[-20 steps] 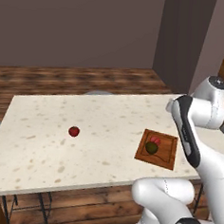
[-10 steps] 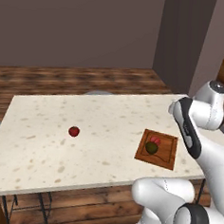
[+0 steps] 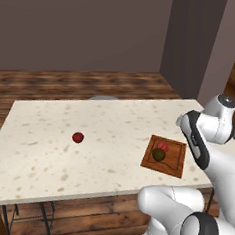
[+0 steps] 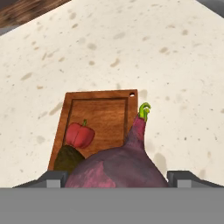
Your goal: Place the avocado, onion, tomato, and bell pepper on the cutting board.
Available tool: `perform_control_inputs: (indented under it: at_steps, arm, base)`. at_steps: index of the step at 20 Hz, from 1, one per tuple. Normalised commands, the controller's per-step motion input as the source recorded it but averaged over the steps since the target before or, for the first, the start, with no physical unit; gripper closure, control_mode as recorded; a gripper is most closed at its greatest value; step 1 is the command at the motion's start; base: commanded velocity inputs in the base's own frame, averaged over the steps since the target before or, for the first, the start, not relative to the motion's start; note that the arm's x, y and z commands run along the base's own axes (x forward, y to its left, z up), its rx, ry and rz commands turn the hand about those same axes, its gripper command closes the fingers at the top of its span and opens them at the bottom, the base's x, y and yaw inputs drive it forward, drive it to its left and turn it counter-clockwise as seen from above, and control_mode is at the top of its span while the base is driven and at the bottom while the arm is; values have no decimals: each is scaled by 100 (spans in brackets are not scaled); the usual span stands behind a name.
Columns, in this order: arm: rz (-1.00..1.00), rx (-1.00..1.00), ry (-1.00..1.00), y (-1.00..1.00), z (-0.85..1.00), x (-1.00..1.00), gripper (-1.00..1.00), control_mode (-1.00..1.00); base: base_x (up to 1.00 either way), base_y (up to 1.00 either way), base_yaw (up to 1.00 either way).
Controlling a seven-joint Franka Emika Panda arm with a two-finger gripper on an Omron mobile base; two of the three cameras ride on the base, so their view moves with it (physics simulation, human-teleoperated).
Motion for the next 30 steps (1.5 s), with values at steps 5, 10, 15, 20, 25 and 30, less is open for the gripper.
perform_control_inputs:
  at_steps: [5,10,15,20,25,30]
  arm:
    - [0,0,0,0,-37,0,100,-100]
    - [0,0,0,0,-30,0,100,-100]
    - [0,0,1,0,-30,4,100,-100]
    - [0,0,0,0,-2,19,100,-100]
    - [0,0,0,0,-3,24,100,-100]
    - [0,0,2,0,-11,11,100,-100]
  base:
    - [0,0,0]
    - [0,0,0]
    - [0,0,0]
    - [0,0,0]
    - [0,0,0]
    - [0,0,0]
